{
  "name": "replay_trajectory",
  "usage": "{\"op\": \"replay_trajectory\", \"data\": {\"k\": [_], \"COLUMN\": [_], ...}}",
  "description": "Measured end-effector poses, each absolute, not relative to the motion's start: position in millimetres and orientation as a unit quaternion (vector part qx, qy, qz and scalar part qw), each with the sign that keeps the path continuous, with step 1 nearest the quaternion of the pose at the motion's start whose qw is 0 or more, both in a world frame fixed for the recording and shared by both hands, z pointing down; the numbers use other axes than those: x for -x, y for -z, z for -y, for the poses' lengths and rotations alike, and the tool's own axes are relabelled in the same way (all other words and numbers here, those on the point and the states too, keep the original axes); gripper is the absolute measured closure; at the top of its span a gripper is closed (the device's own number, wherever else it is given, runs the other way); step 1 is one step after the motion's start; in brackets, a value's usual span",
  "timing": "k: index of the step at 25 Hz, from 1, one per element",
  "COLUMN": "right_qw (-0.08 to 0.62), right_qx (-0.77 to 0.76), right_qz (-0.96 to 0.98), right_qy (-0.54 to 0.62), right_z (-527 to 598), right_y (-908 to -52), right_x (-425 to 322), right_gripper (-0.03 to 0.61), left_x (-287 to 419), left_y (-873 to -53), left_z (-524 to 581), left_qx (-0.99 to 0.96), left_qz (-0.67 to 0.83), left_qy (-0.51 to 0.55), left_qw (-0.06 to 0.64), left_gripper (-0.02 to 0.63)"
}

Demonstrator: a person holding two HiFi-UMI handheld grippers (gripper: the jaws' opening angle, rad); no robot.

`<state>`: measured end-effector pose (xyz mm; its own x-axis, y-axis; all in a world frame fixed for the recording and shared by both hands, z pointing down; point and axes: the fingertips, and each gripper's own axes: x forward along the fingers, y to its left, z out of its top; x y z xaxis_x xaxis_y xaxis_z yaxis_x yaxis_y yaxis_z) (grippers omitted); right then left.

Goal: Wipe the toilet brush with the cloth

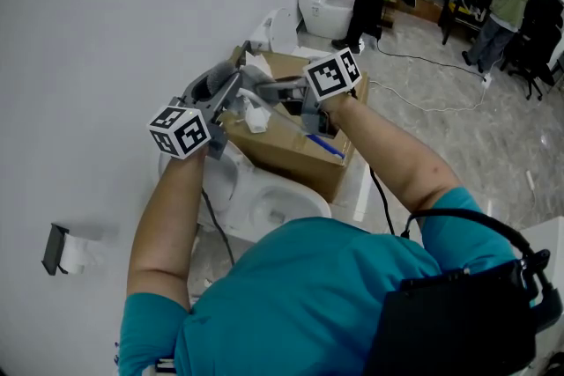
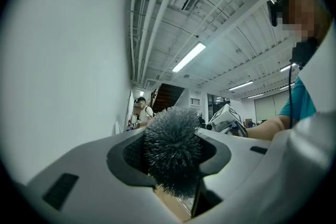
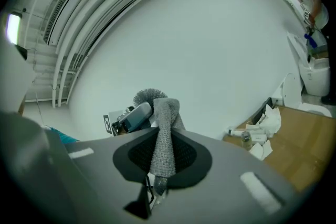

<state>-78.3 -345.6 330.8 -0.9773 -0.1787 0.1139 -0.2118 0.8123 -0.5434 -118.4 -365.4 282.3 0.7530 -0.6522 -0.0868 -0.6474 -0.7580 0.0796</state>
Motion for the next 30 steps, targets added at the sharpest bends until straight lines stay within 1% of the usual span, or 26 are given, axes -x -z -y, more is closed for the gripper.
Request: {"op": "replay_trajectory", "data": {"k": [15, 30], "right_qw": [0.046, 0.062], "right_qx": [-0.093, -0.093], "right_qz": [0.953, 0.950], "right_qy": [-0.286, -0.292], "right_z": [340.6, 339.1], "right_y": [-338.1, -352.7], "right_x": [73.5, 61.6], "right_gripper": [0.560, 0.560], "left_x": [127.1, 147.6], "left_y": [-282.6, -276.5], "left_z": [373.7, 385.9], "left_qx": [-0.928, -0.913], "left_qz": [0.367, 0.399], "left_qy": [0.054, 0.076], "left_qw": [0.031, 0.046], "left_gripper": [0.426, 0.426]}}
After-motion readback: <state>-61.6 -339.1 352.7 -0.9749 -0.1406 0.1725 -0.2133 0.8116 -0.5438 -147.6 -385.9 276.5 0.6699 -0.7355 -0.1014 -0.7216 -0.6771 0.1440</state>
